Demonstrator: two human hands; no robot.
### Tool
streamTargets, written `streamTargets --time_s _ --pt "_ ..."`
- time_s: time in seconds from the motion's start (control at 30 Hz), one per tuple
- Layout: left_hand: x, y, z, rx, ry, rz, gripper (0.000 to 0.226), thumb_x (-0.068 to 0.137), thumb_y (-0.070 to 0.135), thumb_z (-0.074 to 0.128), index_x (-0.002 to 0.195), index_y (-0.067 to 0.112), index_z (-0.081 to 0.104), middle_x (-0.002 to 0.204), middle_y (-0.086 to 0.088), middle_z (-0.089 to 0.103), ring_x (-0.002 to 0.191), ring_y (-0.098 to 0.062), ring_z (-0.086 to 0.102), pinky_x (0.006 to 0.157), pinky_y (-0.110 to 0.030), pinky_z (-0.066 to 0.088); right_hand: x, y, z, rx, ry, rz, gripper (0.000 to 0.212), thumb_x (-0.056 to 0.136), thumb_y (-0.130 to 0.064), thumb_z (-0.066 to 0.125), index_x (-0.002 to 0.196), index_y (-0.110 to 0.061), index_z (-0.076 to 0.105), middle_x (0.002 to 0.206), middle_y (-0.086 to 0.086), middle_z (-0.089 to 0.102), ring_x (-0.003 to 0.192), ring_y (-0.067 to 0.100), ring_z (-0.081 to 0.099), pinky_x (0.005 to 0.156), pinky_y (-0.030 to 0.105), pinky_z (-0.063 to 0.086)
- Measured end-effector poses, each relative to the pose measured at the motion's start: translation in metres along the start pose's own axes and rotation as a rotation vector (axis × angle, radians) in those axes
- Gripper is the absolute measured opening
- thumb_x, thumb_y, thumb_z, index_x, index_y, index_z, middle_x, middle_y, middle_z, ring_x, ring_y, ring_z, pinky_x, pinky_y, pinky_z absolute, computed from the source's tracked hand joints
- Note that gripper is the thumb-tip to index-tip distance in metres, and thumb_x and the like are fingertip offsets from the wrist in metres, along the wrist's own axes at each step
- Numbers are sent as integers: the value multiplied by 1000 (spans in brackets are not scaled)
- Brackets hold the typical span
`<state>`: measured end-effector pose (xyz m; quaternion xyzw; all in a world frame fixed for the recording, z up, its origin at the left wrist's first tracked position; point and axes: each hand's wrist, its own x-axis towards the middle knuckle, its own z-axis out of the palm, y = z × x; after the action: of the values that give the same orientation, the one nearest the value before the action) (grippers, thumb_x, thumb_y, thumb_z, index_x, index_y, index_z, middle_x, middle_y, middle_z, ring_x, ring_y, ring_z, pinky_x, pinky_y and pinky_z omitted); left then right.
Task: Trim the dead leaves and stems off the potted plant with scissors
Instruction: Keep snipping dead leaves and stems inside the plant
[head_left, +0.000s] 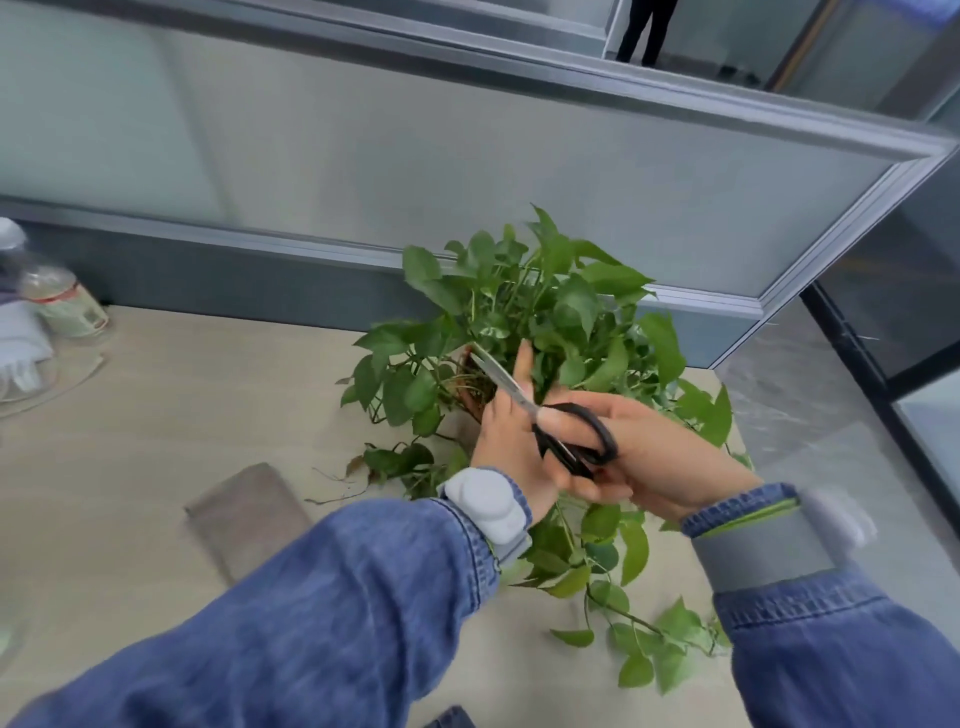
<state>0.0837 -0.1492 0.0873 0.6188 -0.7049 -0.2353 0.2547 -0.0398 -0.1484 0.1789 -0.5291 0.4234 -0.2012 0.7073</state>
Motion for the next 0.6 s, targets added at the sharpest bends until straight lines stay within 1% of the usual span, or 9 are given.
streamTargets --time_s 0.07,0.1,0.17,0.23,0.33,0.4,0.43,0.5,0.6 --pt "-11 1 4 -195 -37 -36 70 80 26 58 143 13 31 145 -19 38 128 -31 43 106 -43 40 15 -6 2 -91 57 105 36 91 -39 68 101 -7 56 69 13 62 46 15 48 33 18 27" --pt "-15 2 7 -202 -11 -27 71 82 24 54 147 19 25 149 -15 34 132 -27 40 110 -40 37 23 -8 2 -107 76 146 36 91 -39 69 101 -7 55 69 12 63 47 15 48 33 18 27" --pt "-24 5 9 34 7 79 71 91 19 44 152 21 10 156 -12 17 142 -26 20 119 -36 19 34 -13 -2 -106 112 211 37 90 -38 69 102 -7 54 67 11 62 47 14 48 32 18 26" --pt "-36 -1 11 133 53 262 59 90 13 44 147 15 29 155 -19 17 144 -33 15 120 -40 13 42 -16 -8 -81 152 268 38 90 -37 70 107 -7 54 66 10 61 48 14 47 31 17 27" --pt "-53 -18 6 -84 74 333 47 92 11 41 138 19 44 156 -4 19 145 -16 16 120 -29 12 45 -14 -21 -90 181 326 41 89 -38 70 109 -6 56 67 9 60 49 13 46 32 17 28" --pt "-51 -31 -5 -247 157 191 38 94 13 35 127 23 52 146 10 32 136 5 25 114 -11 16 46 -11 -26 -106 166 354 40 89 -38 70 109 -6 56 67 8 60 49 13 45 32 17 27" --pt "-44 -39 -9 -323 221 85 33 95 13 33 119 24 54 135 13 41 126 12 33 109 -9 24 47 -9 -27 -109 152 370 40 89 -38 69 109 -6 56 67 8 60 48 13 45 31 17 27" --pt "-25 -53 -16 -421 316 -133 25 97 10 35 104 26 52 107 12 51 100 6 51 87 -20 44 47 -8 -29 -119 125 385 40 90 -37 68 111 -5 56 67 8 59 48 13 45 31 17 27" --pt "3 -70 -19 -468 284 -436 22 98 11 39 92 28 50 83 7 56 62 -19 62 59 -40 52 48 -9 -29 -164 82 390 43 92 -37 67 115 -3 55 68 8 58 49 14 45 32 17 26"
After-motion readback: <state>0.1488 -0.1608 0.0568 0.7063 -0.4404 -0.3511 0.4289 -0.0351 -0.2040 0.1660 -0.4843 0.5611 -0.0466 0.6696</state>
